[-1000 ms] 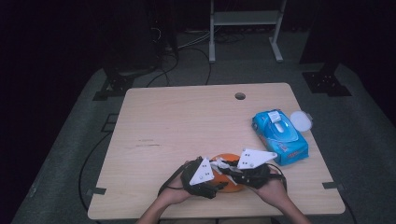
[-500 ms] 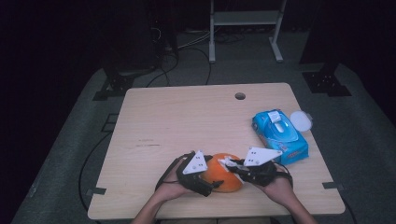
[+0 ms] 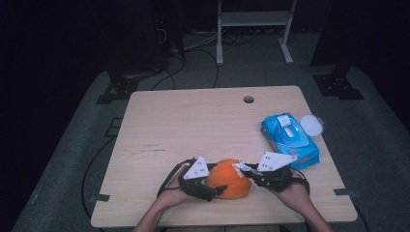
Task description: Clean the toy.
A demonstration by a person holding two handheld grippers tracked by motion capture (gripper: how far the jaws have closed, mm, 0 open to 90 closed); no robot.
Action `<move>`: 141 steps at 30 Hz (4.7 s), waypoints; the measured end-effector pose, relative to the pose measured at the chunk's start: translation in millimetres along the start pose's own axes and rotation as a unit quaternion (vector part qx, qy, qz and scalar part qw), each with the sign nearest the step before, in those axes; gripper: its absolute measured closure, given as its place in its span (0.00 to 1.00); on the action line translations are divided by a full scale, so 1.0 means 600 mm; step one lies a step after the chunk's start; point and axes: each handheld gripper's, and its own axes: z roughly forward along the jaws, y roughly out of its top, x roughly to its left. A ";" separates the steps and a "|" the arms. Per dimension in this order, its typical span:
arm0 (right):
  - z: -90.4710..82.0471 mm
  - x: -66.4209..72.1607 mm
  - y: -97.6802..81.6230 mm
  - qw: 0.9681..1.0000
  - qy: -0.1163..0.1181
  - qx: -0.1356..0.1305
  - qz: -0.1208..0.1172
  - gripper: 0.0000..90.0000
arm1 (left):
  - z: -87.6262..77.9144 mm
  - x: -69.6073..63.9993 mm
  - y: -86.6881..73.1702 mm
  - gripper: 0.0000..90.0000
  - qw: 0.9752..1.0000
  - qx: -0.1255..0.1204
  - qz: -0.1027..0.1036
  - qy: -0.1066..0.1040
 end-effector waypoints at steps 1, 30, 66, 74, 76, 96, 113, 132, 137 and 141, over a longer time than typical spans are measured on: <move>0.000 0.000 0.000 1.000 -0.004 0.005 -0.006 0.86 | 0.000 0.000 0.000 0.26 1.000 0.000 0.001 0.000; -0.008 -0.023 -0.035 0.999 -0.030 0.019 0.010 0.86 | -0.004 0.033 -0.024 0.26 0.998 0.003 -0.060 0.013; 0.003 -0.009 -0.029 0.998 0.054 -0.004 0.015 0.86 | 0.005 0.027 -0.004 0.08 0.997 0.028 -0.072 -0.024; -0.011 -0.022 -0.014 0.998 -0.039 -0.031 0.040 0.87 | 0.004 0.003 0.018 0.37 0.994 -0.047 0.023 0.095; -0.009 -0.023 -0.011 0.998 -0.033 -0.035 0.042 0.86 | 0.016 0.001 0.005 0.34 0.995 -0.026 0.046 0.084; 0.004 -0.018 -0.013 0.998 0.025 -0.017 0.050 0.86 | -0.004 0.015 -0.017 0.25 0.999 -0.028 0.026 0.000; 0.000 -0.008 -0.012 0.999 0.026 -0.008 0.032 0.86 | -0.009 0.014 -0.014 0.33 0.999 -0.020 0.028 0.002; -0.002 -0.007 -0.011 0.999 0.030 -0.015 0.033 0.86 | -0.004 0.017 -0.007 0.14 1.000 -0.025 -0.007 -0.005; -0.002 -0.016 -0.020 0.998 0.038 -0.021 0.049 0.86 | 0.006 0.027 -0.012 0.13 0.998 -0.006 -0.055 -0.011; -0.005 -0.012 -0.008 0.997 0.047 -0.035 0.052 0.86 | -0.005 0.018 0.004 0.34 0.999 -0.025 0.010 0.038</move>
